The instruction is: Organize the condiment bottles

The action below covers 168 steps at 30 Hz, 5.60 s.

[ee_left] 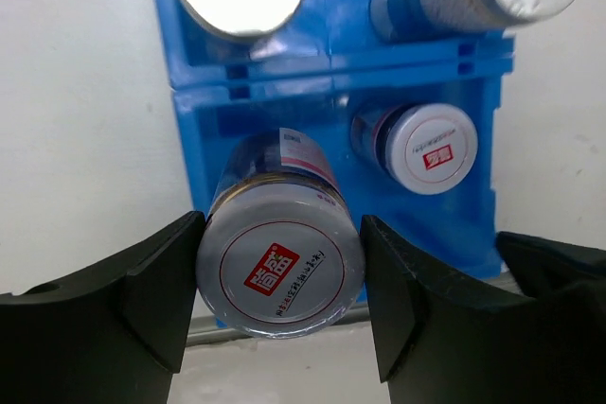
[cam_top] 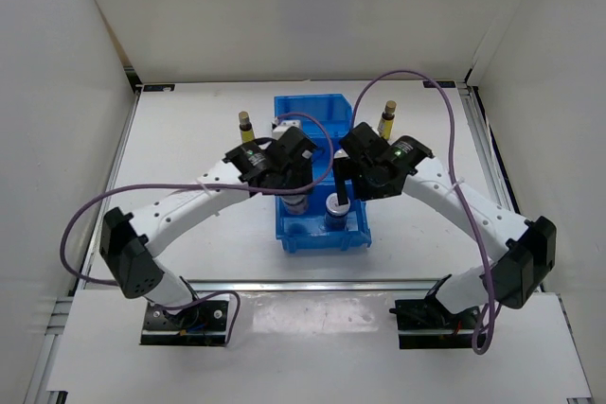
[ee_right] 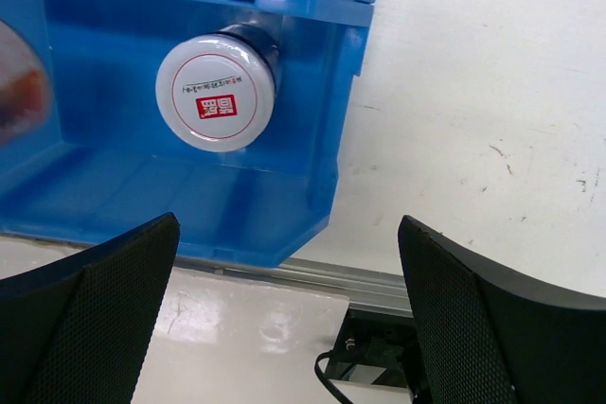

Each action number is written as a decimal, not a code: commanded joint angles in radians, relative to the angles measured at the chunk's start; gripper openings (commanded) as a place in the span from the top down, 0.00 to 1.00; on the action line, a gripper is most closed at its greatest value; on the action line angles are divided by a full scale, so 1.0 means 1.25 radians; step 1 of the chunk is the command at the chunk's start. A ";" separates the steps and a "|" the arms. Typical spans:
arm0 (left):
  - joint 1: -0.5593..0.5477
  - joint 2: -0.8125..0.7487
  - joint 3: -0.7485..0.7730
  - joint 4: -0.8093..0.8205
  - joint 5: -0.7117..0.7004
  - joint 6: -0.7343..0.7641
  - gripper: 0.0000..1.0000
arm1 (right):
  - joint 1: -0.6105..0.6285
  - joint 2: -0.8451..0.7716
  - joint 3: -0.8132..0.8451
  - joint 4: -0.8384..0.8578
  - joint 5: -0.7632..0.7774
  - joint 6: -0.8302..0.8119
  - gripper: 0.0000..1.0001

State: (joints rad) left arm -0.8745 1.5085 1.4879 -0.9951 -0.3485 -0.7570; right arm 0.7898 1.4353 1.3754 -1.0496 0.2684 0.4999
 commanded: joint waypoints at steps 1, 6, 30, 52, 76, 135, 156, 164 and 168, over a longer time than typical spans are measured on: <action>-0.019 -0.004 -0.018 0.100 0.037 -0.024 0.88 | -0.012 -0.042 -0.007 -0.020 0.038 0.016 0.01; -0.020 0.060 -0.034 0.116 0.053 -0.024 0.86 | -0.029 -0.074 -0.023 -0.021 0.045 0.023 0.01; -0.005 0.103 -0.059 0.182 0.076 0.021 0.00 | -0.087 -0.071 0.031 -0.044 0.077 -0.035 0.01; 0.142 -0.261 -0.134 0.111 -0.053 0.137 0.00 | -0.434 0.487 0.662 -0.005 -0.071 -0.226 0.09; 0.208 -0.197 -0.117 0.081 0.011 0.168 0.00 | -0.477 0.685 0.818 0.051 -0.144 -0.235 0.30; 0.230 -0.204 -0.131 0.059 -0.011 0.183 0.00 | -0.287 0.670 0.871 0.148 -0.215 -0.352 1.00; 0.230 -0.204 -0.139 0.059 -0.026 0.191 0.00 | -0.249 0.668 0.839 0.172 -0.150 -0.369 0.36; 0.237 -0.213 -0.139 0.059 -0.075 0.184 0.00 | -0.249 0.609 0.839 0.172 -0.112 -0.362 0.23; 0.308 -0.152 -0.093 0.096 -0.084 0.203 0.00 | -0.292 0.512 0.820 0.172 -0.140 -0.322 0.15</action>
State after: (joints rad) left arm -0.5472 1.2884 1.3167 -0.9138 -0.4072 -0.5217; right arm 0.4694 2.2444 2.3894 -0.8673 0.1009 0.0593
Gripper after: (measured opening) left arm 0.998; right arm 0.834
